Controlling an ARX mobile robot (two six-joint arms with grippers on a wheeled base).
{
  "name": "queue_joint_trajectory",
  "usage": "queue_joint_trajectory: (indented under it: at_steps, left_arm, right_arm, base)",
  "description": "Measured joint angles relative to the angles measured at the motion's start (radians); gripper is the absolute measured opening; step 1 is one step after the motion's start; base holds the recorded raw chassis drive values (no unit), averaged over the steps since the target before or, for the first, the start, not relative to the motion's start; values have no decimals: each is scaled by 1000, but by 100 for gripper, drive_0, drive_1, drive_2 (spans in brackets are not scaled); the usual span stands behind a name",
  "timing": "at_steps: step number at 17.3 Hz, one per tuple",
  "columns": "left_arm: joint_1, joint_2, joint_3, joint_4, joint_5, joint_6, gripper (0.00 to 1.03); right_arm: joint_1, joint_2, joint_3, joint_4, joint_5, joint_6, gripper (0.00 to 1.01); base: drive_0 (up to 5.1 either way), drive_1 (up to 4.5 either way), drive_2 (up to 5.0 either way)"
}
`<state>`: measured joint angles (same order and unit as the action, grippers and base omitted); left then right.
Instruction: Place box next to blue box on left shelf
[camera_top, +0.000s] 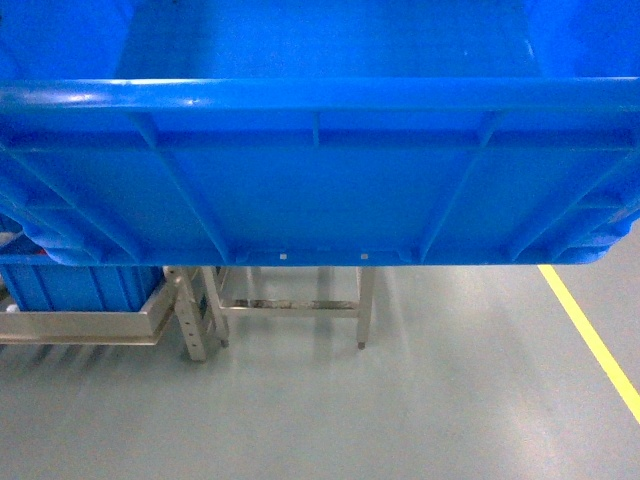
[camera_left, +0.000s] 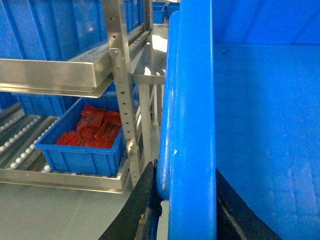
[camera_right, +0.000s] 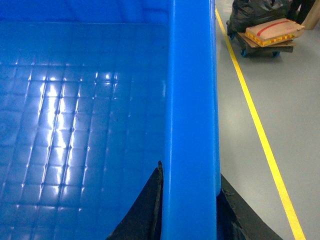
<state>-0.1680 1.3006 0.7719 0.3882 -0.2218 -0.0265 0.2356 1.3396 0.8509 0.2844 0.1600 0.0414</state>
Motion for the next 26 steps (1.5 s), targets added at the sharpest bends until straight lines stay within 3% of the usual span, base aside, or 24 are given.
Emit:
queue_joint_trajectory:
  at_steps: [26]
  left_arm:
    - [0, -1, 0, 2, -3, 0, 18]
  right_arm:
    - [0, -2, 0, 1, 0, 2, 20]
  base:
    - [-485, 211, 282]
